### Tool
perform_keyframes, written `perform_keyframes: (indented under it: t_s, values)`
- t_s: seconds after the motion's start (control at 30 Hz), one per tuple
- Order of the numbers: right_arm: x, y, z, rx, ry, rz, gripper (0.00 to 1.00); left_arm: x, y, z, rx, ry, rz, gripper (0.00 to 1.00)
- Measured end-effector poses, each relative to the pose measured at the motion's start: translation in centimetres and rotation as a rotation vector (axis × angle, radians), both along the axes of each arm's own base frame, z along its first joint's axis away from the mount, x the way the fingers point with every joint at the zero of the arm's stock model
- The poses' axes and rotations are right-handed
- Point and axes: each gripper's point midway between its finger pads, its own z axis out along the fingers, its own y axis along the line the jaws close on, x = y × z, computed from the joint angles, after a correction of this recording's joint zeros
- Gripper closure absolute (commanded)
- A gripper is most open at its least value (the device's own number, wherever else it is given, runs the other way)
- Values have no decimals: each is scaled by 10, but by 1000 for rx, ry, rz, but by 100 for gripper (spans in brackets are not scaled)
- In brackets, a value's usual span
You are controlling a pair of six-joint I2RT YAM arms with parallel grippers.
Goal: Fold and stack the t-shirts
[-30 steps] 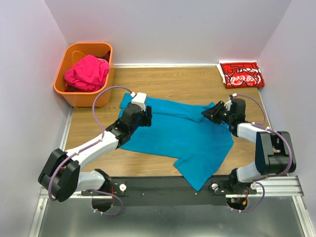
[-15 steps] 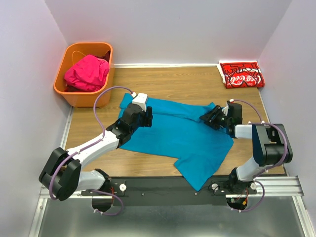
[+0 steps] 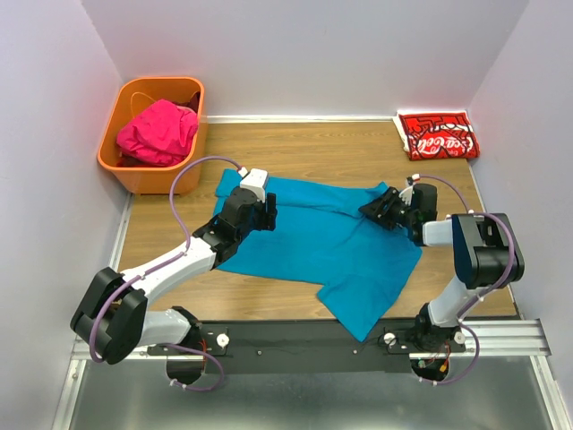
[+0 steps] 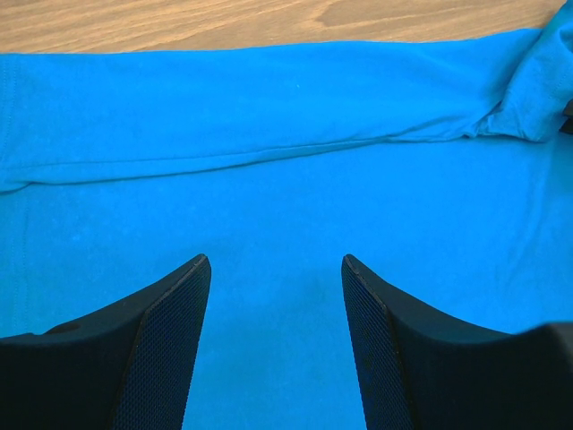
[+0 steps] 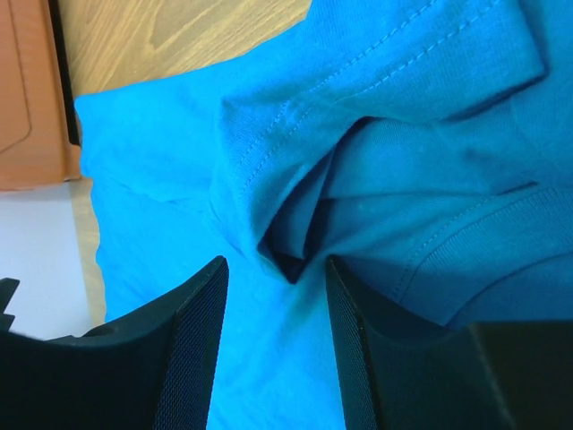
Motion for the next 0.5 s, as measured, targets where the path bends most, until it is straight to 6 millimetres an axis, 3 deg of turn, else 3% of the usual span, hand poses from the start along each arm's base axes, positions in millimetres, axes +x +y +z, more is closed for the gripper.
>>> perform_keyframes:
  t_s: [0.3, 0.5]
  values:
    - [4, -9, 21, -58, -58, -25, 46, 0, 0, 0, 1, -1, -1, 32]
    - [10, -9, 19, -69, -55, -21, 46, 0, 0, 0, 2, -1, -1, 32]
